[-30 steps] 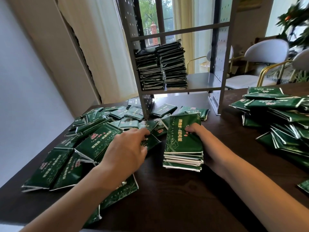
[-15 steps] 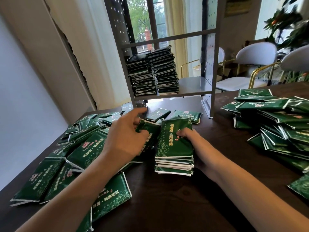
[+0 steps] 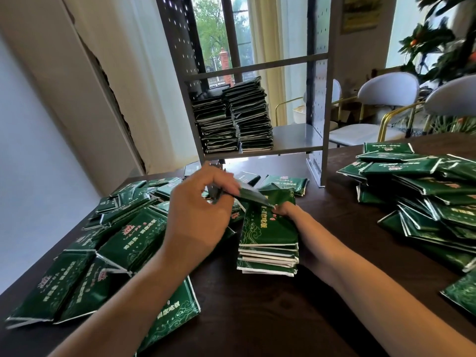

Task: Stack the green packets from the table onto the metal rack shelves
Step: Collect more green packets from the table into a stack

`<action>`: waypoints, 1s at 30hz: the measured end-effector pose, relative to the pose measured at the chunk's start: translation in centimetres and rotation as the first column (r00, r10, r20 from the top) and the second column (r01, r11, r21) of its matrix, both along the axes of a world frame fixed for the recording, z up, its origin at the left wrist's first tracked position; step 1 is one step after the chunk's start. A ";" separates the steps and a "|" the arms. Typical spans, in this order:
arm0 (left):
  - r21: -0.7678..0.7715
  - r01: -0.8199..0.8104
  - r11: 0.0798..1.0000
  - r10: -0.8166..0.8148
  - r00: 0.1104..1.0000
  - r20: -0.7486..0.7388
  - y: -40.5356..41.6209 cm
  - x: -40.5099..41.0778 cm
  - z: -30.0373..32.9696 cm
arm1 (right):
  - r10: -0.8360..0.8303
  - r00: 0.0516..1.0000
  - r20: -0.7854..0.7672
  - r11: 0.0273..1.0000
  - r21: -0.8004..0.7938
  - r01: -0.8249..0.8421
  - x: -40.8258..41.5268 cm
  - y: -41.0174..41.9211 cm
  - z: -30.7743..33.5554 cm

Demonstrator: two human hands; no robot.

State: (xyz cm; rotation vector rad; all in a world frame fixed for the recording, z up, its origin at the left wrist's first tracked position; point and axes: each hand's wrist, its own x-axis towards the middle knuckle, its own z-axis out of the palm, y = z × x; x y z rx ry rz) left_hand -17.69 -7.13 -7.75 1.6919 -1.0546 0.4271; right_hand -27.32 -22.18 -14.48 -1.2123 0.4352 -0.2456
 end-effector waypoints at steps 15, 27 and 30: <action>0.009 0.185 0.983 -0.171 0.924 -0.343 1.3 0.3 -3.2 | 0.009 1.000 -0.003 0.998 0.060 -0.009 0.1 -0.2 0.2; 0.093 0.194 0.977 -0.152 0.927 -0.343 1.7 -0.4 -4.2 | -0.067 0.995 0.067 0.991 0.116 0.059 0.0 -0.7 0.1; 0.079 0.233 0.969 -0.184 0.900 -0.395 1.6 -0.3 -4.1 | -0.108 0.992 0.064 0.991 0.091 0.102 0.5 -0.8 -0.5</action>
